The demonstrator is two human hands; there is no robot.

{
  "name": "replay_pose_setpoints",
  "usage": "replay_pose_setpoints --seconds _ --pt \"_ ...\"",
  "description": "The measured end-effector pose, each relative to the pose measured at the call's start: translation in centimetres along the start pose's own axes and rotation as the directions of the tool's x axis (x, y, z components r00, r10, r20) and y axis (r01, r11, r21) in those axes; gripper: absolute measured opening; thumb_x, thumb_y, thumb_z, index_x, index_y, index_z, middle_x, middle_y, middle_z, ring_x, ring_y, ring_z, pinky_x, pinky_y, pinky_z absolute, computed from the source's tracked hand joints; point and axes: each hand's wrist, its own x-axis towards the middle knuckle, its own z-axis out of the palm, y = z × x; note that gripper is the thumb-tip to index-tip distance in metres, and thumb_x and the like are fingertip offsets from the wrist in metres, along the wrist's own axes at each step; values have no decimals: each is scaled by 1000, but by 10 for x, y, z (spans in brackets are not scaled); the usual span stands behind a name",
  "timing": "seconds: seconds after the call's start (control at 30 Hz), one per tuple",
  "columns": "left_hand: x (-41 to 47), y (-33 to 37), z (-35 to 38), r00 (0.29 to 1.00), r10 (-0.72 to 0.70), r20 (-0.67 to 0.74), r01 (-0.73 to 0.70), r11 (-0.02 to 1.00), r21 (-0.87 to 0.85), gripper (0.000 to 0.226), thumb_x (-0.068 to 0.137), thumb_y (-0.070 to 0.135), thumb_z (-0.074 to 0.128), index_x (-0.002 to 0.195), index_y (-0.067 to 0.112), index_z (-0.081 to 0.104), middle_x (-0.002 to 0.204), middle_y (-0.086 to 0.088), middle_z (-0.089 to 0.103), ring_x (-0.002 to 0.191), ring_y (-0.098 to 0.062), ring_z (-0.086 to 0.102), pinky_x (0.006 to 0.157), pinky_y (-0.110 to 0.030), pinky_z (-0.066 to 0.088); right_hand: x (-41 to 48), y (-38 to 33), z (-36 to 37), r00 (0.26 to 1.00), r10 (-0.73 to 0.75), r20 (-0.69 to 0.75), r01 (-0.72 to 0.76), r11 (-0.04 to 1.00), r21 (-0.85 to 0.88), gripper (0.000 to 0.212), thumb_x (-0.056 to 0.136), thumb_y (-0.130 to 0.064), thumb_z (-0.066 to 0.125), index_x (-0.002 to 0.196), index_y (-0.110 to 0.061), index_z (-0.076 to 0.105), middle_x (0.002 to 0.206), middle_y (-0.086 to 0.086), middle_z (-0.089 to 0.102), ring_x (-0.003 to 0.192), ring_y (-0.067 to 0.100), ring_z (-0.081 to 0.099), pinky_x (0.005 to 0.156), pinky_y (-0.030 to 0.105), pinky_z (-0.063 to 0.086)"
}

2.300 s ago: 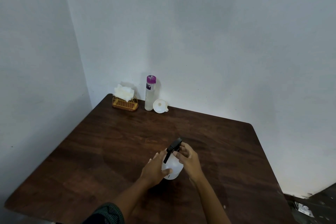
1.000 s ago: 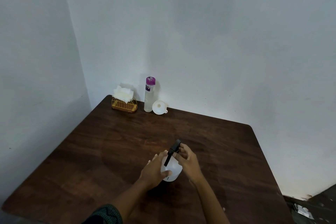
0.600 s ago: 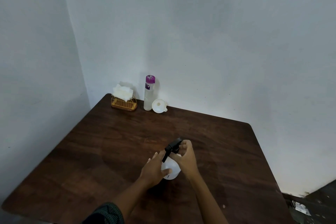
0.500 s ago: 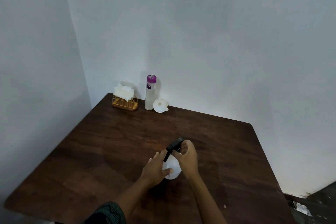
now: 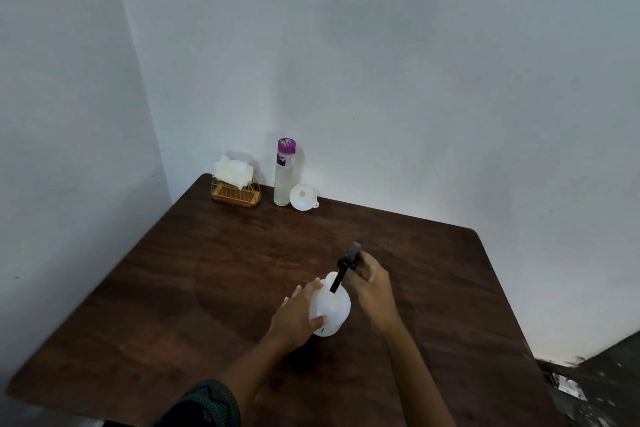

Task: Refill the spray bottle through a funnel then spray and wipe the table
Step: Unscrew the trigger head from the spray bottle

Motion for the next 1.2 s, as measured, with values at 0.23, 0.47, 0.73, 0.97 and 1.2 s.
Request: replay_pose_setpoints --seconds 0.23,0.47,0.73,0.97,1.2 --pt "-1 1 1 1000 -3 -11 3 1000 -4 71 88 34 62 145 30 20 155 6 22 146 -21 13 118 -45 12 -1 -30 -16 998 2 -70 13 976 216 30 90 3 53 100 -24 59 99 1 67 96 22 66 84 37 57" --pt "1 -2 2 1000 -7 -14 7 1000 -12 71 87 38 61 145 30 21 154 5 25 145 -22 17 117 -46 14 2 -41 -55 970 -11 -242 90 943 320 16 89 1 56 103 -8 59 96 4 67 83 14 71 81 31 58" --pt "3 -5 2 999 25 -22 -25 1000 -1 70 87 39 61 145 31 22 154 9 25 143 -20 22 116 -46 17 -5 -37 -91 900 38 -434 173 884 435 66 45 -40 77 97 -3 61 83 -3 69 81 14 72 75 24 58" --pt "2 -5 2 999 29 -19 -28 999 16 71 87 39 61 145 29 21 153 8 26 142 -20 24 116 -45 18 -7 -30 -107 802 154 -578 237 805 543 13 82 -2 65 94 0 60 100 14 59 85 24 67 76 29 59" --pt "1 -3 1 999 45 -31 -45 999 26 70 88 37 61 145 29 22 152 7 28 140 -19 28 115 -45 19 -4 -20 -129 727 185 -661 304 776 552 33 86 0 61 115 14 53 108 20 58 83 25 69 70 28 58"
